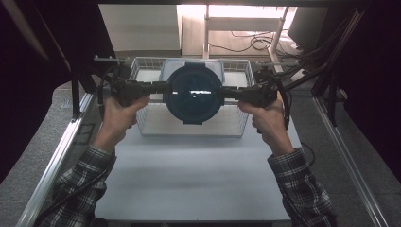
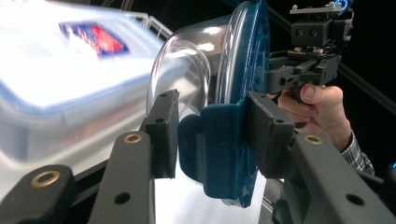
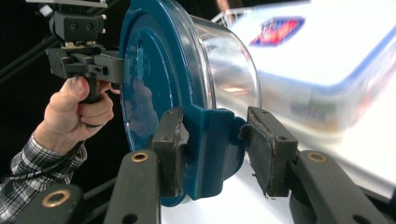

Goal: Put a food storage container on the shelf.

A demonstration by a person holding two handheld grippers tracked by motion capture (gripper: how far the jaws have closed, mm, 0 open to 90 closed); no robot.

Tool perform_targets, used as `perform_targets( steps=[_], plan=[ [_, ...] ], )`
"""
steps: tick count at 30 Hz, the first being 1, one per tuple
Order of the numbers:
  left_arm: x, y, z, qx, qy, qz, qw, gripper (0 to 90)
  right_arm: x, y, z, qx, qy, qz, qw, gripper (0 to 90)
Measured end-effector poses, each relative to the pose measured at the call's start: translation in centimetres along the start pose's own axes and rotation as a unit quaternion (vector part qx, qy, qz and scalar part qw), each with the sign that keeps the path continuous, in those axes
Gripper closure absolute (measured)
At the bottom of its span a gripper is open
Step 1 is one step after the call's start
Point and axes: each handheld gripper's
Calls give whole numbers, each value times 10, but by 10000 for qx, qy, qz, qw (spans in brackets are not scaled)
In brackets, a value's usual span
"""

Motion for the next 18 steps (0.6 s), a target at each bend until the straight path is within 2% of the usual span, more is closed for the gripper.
perform_targets(
  steps=[9,18],
  plan=[
    [-1,11,41,-16,-112,46,9999,574,5,-7,43,4,-141,11,9999,575],
    [3,35,61,-186,-269,-40,9995,574,14,-19,72,-5,-242,-59,9997,575]
  ],
)
Point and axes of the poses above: each handheld gripper's, and its own axes: x roughly forward along the jaws, z roughly out of its top, y roughly to its left, and after that the axes turned 1 degree about x, right-handed
